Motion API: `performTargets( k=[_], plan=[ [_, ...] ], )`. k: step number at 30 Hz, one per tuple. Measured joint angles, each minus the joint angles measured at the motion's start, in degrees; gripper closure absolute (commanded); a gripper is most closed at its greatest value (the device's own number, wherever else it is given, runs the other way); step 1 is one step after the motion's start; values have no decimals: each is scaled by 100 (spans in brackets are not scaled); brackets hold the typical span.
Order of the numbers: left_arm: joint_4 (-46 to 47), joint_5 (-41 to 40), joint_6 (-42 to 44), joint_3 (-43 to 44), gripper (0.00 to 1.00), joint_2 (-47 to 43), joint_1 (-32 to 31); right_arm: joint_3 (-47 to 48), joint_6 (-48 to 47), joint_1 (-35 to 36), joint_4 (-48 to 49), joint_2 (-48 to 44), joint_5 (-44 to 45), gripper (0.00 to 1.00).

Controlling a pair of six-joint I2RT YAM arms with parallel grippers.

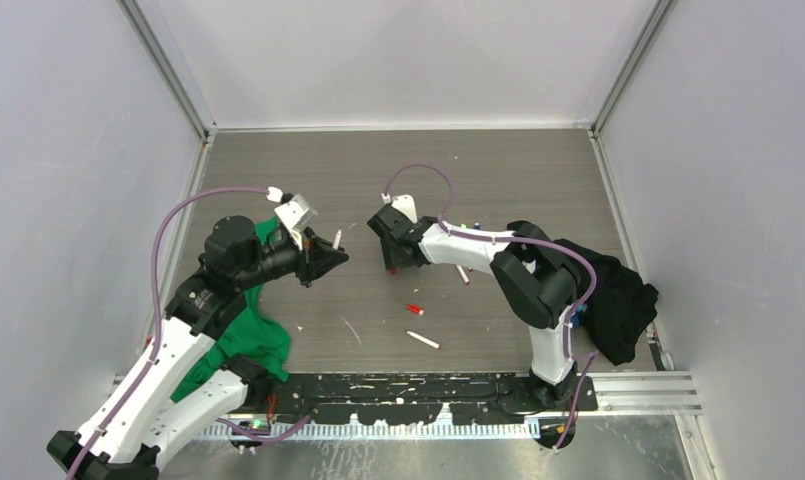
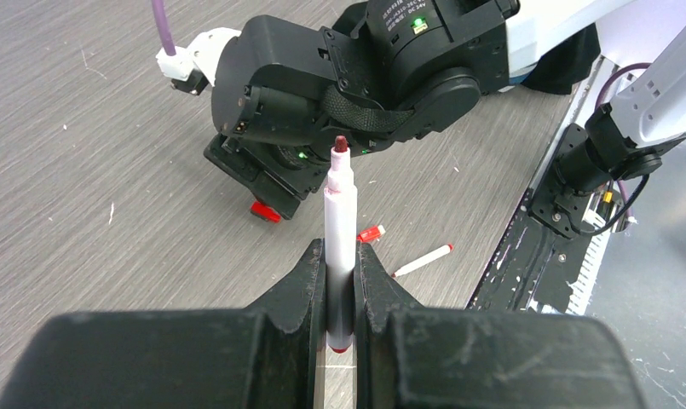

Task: Insert the pens into the pen caps
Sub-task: Adjust the pen cap at the center of the board, then insert the pen cap onto the pen.

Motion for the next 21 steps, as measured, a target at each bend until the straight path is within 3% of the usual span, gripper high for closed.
performTargets(
  k=[21],
  plan=[
    [2,0,0,0,100,-85,0,988,-649,-2,-365,317,-1121,55]
  ],
)
